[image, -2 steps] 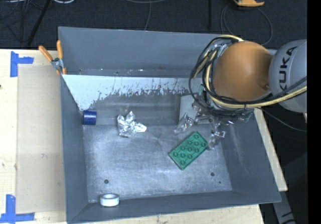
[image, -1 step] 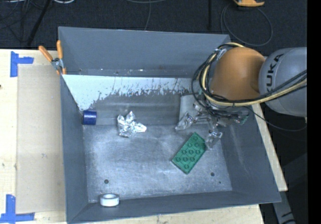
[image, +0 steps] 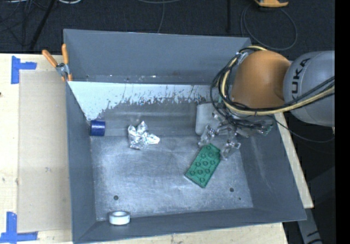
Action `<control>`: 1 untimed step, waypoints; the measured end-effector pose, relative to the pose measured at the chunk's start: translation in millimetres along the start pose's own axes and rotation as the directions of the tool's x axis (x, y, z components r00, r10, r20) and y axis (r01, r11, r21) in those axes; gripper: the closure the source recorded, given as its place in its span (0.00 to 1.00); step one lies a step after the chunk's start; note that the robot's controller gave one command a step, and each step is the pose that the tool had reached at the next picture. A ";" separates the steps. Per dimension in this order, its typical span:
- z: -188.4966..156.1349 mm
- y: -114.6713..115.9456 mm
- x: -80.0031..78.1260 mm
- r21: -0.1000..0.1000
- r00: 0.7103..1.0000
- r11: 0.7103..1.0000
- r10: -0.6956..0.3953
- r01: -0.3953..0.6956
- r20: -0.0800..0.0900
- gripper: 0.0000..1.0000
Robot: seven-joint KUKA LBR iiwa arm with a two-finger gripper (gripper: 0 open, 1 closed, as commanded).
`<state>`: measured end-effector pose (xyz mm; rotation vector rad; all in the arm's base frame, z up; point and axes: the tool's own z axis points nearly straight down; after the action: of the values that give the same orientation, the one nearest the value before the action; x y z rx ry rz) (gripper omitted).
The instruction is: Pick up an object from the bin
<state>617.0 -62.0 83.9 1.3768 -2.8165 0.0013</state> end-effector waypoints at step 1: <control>-5.9 58.1 -27.0 -0.003 0.999 0.999 -0.054 0.054 0.007 1.00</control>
Offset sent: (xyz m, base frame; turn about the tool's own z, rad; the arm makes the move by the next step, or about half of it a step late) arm -0.0279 0.0524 0.0061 -0.0494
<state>587.8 -5.0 89.8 1.4550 -2.7826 -0.0079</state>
